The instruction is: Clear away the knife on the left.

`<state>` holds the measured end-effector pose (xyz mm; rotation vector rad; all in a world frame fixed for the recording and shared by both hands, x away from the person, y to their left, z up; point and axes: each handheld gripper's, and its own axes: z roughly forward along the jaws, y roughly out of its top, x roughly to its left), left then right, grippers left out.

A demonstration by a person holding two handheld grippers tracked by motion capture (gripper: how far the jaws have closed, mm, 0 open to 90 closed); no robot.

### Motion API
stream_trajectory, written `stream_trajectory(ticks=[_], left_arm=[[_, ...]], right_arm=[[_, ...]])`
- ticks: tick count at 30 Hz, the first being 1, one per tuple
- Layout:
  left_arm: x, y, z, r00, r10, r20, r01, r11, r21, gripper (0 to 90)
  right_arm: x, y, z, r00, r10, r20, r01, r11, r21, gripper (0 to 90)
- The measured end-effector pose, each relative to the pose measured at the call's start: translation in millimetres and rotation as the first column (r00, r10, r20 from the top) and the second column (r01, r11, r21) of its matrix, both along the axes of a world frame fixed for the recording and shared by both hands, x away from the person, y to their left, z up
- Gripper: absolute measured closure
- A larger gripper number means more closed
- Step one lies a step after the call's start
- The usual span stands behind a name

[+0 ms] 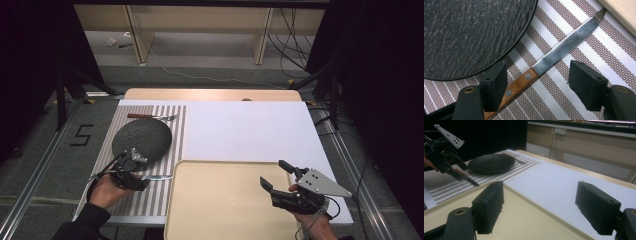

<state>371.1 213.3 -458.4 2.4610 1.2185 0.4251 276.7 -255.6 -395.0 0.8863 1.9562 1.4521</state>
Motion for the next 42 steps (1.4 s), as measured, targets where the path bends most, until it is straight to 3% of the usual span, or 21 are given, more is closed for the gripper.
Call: stream_trajectory(ticks=[14, 20, 35, 39, 40, 41, 42], left_arm=[[11.9, 6.9, -3.5, 0.9969, 0.021, -0.076, -0.023, 0.9995, -0.023, 40.8], [15.5, 6.0, -5.3, 0.994, 0.007, -0.109, -0.01, 0.9998, -0.02, 43.7], [18.7, 11.0, -6.1, 0.9809, 0.037, -0.191, -0.042, 0.9989, -0.022, 55.3], [16.6, 8.8, -5.0, 0.979, 0.021, -0.203, -0.022, 0.9998, 0.001, 58.5], [29.8, 18.2, -0.3, 0.9815, -0.151, -0.118, 0.167, 0.9762, 0.139, 59.2], [19.1, 10.9, -4.1, 0.9779, -0.031, -0.207, 0.037, 0.9991, 0.022, 59.5], [19.8, 11.8, -3.8, 0.9764, -0.052, -0.21, 0.059, 0.9978, 0.03, 60.0]], right_arm=[[0.3, 0.0, -0.3, 1.0, 0.0, 0.001, 0.0, 1.0, -0.004, 24.0], [0.3, 0.0, -0.3, 1.0, -0.002, -0.001, 0.002, 1.0, -0.004, 24.0], [0.3, -0.2, -0.3, 1.0, -0.003, 0.001, 0.003, 1.0, -0.005, 24.4], [0.4, -0.2, -0.4, 1.0, -0.002, 0.003, 0.002, 1.0, -0.007, 24.4], [0.3, -0.2, -0.4, 1.0, -0.003, 0.002, 0.003, 1.0, -0.007, 24.4], [0.3, -0.3, -0.4, 1.0, -0.003, 0.002, 0.003, 1.0, -0.007, 24.4], [0.2, -0.2, -0.4, 1.0, -0.003, 0.001, 0.003, 1.0, -0.006, 24.4]])
